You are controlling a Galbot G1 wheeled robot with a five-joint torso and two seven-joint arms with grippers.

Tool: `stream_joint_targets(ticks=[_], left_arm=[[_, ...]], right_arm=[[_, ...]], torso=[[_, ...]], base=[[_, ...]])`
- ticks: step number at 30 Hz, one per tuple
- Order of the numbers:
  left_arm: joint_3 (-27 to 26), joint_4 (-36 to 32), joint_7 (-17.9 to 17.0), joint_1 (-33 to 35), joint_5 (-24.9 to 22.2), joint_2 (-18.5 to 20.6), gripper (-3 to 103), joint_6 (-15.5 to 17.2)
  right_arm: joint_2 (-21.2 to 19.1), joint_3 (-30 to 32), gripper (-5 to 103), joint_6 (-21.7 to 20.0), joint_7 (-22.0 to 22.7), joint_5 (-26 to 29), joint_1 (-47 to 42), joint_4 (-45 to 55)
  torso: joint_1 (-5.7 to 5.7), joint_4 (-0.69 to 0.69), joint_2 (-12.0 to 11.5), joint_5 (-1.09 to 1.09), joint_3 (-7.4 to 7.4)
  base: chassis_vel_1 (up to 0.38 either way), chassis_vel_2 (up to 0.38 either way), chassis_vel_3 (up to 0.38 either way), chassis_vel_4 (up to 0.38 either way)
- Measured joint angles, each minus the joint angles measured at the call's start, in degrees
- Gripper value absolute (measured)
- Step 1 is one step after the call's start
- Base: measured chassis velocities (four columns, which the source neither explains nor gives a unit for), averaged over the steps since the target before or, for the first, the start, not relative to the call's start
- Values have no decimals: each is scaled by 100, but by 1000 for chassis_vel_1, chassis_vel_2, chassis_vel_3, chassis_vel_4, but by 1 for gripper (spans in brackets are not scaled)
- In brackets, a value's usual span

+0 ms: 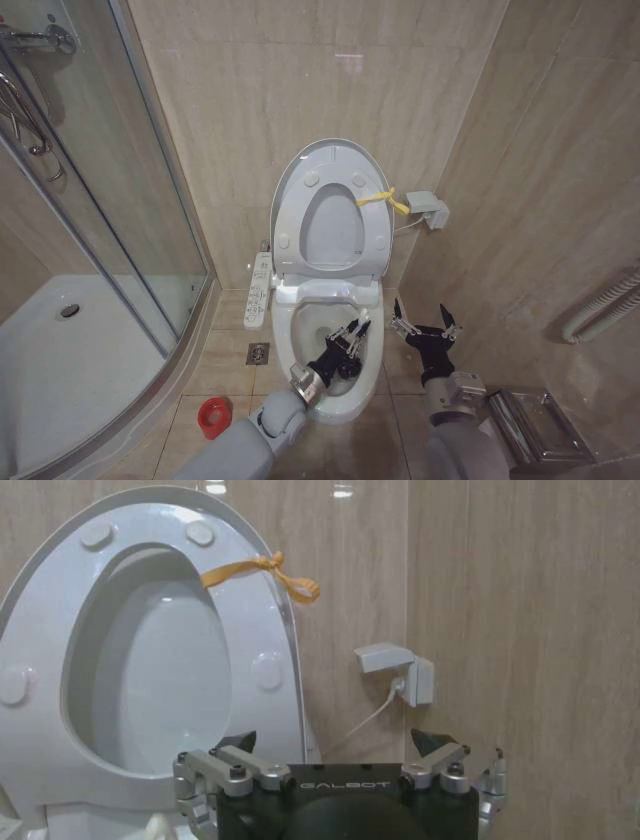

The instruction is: Open the toilet lid, clean the toilet bowl with a toilet brush, close the toilet lid, and flush.

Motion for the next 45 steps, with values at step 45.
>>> stream_joint_targets(ticks=[45], left_arm=[[-344,250,-18,-51,88,240,19,-19]], right_arm=[[0,0,100,0,0,0,0,0]], torso=[[0,-1,-1,0,1]], base=[[0,0,0,0]])
